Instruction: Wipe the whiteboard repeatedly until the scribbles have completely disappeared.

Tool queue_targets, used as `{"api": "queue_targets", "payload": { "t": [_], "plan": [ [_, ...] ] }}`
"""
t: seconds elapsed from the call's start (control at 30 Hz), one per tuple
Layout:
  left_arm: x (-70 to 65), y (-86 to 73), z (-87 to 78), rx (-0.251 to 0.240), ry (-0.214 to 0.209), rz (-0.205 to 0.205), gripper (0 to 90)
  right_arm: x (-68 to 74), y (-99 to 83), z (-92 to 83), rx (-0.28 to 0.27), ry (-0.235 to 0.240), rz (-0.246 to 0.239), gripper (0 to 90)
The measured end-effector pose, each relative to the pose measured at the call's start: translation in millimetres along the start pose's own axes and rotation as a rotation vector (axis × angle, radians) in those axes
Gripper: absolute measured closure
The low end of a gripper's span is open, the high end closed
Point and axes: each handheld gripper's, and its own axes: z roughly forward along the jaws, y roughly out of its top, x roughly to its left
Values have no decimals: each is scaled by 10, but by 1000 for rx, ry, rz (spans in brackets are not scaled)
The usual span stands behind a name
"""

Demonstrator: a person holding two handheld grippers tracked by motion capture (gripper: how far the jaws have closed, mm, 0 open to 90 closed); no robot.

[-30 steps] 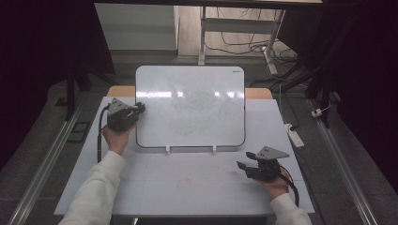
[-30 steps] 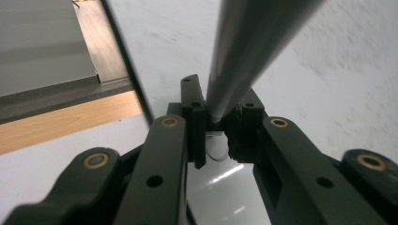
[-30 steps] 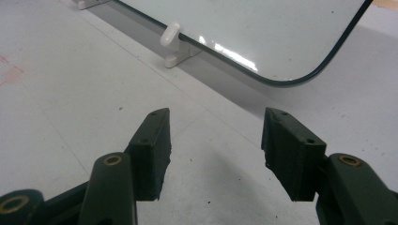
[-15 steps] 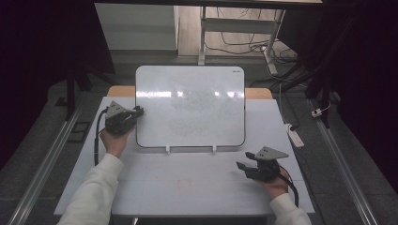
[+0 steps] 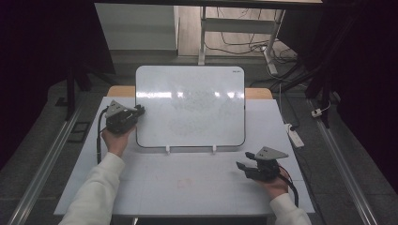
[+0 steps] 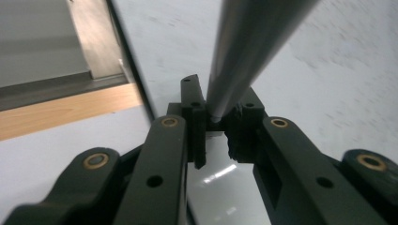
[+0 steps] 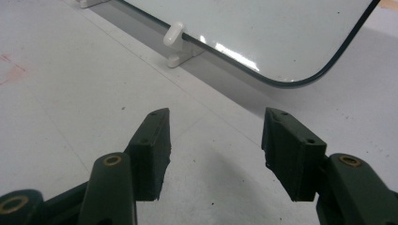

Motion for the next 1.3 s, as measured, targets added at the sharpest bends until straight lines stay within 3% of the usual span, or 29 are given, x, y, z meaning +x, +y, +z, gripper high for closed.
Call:
{"api": "queue_targets", "payload": {
  "t": [0.1,0.4,0.7,0.93,1.1,1.3],
  "plan": [
    [-69,-16,11,18,-3,27,783,4,5,-7,-4,0,-1,424],
    [-145,12,-9,54,-40,3,783,19,29,-46,-29,-3,-2,424],
    [-599,110,-22,137,-259,43,783,109,133,-134,-119,-15,-25,426],
    [-910,67,-26,209,-409,59,784,148,178,-159,-157,-1,-13,425],
    [-1069,7,5,257,-477,72,783,176,213,-186,-190,-10,-15,425],
    [-1173,-45,68,291,-518,73,783,235,260,-198,-214,-11,-28,425]
  ]
}}
